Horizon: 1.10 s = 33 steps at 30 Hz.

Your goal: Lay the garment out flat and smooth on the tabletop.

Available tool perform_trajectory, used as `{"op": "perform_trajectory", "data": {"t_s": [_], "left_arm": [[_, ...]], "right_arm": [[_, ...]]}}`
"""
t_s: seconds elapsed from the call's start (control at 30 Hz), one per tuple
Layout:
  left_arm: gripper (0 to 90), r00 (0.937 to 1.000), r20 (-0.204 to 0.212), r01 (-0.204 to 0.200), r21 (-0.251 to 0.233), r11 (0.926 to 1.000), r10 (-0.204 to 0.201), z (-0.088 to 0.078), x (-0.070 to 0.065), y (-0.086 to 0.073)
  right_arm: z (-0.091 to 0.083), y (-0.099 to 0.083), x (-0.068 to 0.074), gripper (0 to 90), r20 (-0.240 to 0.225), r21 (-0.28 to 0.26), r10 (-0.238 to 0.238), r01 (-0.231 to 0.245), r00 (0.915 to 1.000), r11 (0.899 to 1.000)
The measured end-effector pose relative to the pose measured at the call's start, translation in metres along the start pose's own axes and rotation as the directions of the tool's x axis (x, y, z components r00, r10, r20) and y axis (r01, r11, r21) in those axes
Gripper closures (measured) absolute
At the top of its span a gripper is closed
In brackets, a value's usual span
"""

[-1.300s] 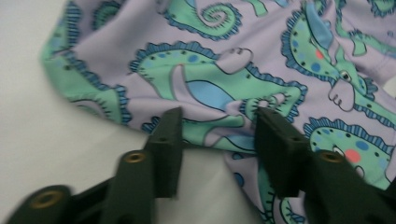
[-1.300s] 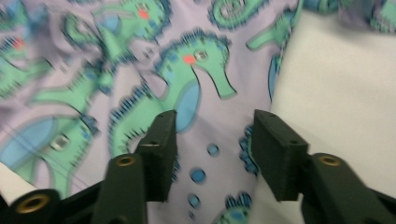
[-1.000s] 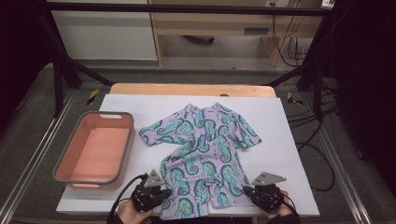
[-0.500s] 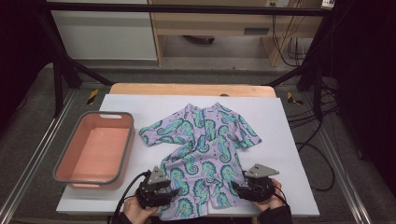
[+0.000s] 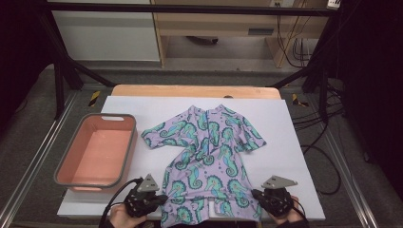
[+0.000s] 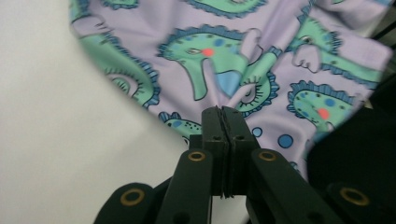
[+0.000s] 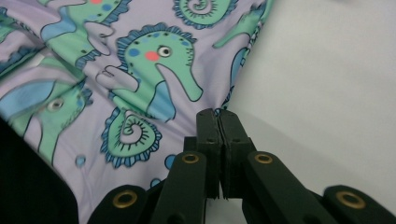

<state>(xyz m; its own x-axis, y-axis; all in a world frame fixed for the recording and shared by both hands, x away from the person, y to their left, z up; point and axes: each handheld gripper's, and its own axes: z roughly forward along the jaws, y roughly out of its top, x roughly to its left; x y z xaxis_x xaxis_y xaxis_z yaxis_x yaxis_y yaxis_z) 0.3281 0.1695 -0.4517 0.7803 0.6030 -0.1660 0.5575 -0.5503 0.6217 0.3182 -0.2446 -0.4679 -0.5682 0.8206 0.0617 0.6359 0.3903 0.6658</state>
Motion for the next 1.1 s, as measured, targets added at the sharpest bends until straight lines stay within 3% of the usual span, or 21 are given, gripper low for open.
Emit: {"op": "perform_trajectory", "data": {"t_s": [0.03,0.1,0.2,0.27,0.4,0.5,0.6,0.63,0.7,0.77,0.87,0.9,0.93,1.0,1.07,1.1], "left_arm": [[87.9,0.9998,0.022,0.002,-0.018,0.9998,-0.002,-0.001,-0.001,0.001],[81.6,0.9996,-0.020,-0.019,-0.043,0.9989,0.019,-0.001,-0.003,0.007],[59.0,0.9974,-0.072,-0.012,-0.079,0.9968,0.006,0.004,-0.001,0.018],[46.0,0.9925,-0.122,0.000,-0.101,0.9949,-0.013,0.010,0.006,0.025],[37.9,0.9772,-0.197,0.057,-0.119,0.9913,-0.080,0.025,0.026,0.033],[37.4,0.9706,-0.202,0.111,-0.112,0.9875,-0.132,0.035,0.040,0.033],[39.1,0.9710,-0.204,0.102,-0.117,0.9879,-0.124,0.039,0.043,0.030],[40.9,0.9707,-0.205,0.103,-0.115,0.9880,-0.125,0.041,0.043,0.030],[49.6,0.9768,-0.168,0.114,-0.117,0.9865,-0.133,0.043,0.043,0.029],[56.1,0.9766,-0.185,0.088,-0.119,0.9890,-0.109,0.044,0.040,0.028],[73.2,0.9837,-0.148,0.087,-0.106,0.9905,-0.102,0.042,0.037,0.026],[78.0,0.9843,-0.142,0.091,-0.102,0.9906,-0.105,0.041,0.036,0.025],[78.0,0.9852,-0.139,0.087,-0.101,0.9910,-0.101,0.040,0.035,0.024],[77.0,0.9834,-0.154,0.078,-0.116,0.9902,-0.096,0.037,0.033,0.026],[68.2,0.9791,-0.176,0.078,-0.132,0.9882,-0.101,0.036,0.033,0.028],[60.1,0.9768,-0.184,0.085,-0.131,0.9878,-0.108,0.037,0.034,0.029]], "right_arm": [[-0.003,-0.003,0.001,87.8,-0.023,0.009,0.013,-0.013,0.9996,1.000],[-0.005,-0.003,0.007,80.5,-0.016,-0.007,-0.003,0.003,0.9999,1.000],[-0.003,0.009,0.014,62.5,-0.026,-0.082,-0.043,0.041,0.9987,0.996],[0.002,0.018,0.020,52.6,-0.067,-0.132,-0.075,0.065,0.9950,0.989],[0.019,0.035,0.041,41.7,-0.135,-0.170,-0.140,0.116,0.9810,0.979],[0.037,0.045,0.060,41.8,-0.174,-0.153,-0.192,0.166,0.9659,0.974],[0.056,0.052,0.075,47.7,-0.185,-0.126,-0.233,0.212,0.9546,0.969],[0.062,0.054,0.077,53.4,-0.180,-0.120,-0.244,0.225,0.9529,0.967],[0.069,0.057,0.078,69.2,-0.171,-0.092,-0.231,0.218,0.9579,0.972],[0.070,0.055,0.078,86.2,-0.153,-0.078,-0.223,0.213,0.9627,0.974],[0.062,0.055,0.077,87.3,-0.187,-0.046,-0.198,0.193,0.9622,0.980],[0.058,0.054,0.077,87.3,-0.216,-0.037,-0.188,0.184,0.9581,0.982],[0.052,0.051,0.077,87.3,-0.258,-0.028,-0.174,0.172,0.9504,0.985],[0.045,0.044,0.078,86.8,-0.288,-0.029,-0.172,0.172,0.9420,0.985],[0.039,0.039,0.078,83.3,-0.298,-0.037,-0.180,0.177,0.9374,0.984],[0.037,0.037,0.075,75.9,-0.299,-0.054,-0.181,0.173,0.9368,0.983]]}}
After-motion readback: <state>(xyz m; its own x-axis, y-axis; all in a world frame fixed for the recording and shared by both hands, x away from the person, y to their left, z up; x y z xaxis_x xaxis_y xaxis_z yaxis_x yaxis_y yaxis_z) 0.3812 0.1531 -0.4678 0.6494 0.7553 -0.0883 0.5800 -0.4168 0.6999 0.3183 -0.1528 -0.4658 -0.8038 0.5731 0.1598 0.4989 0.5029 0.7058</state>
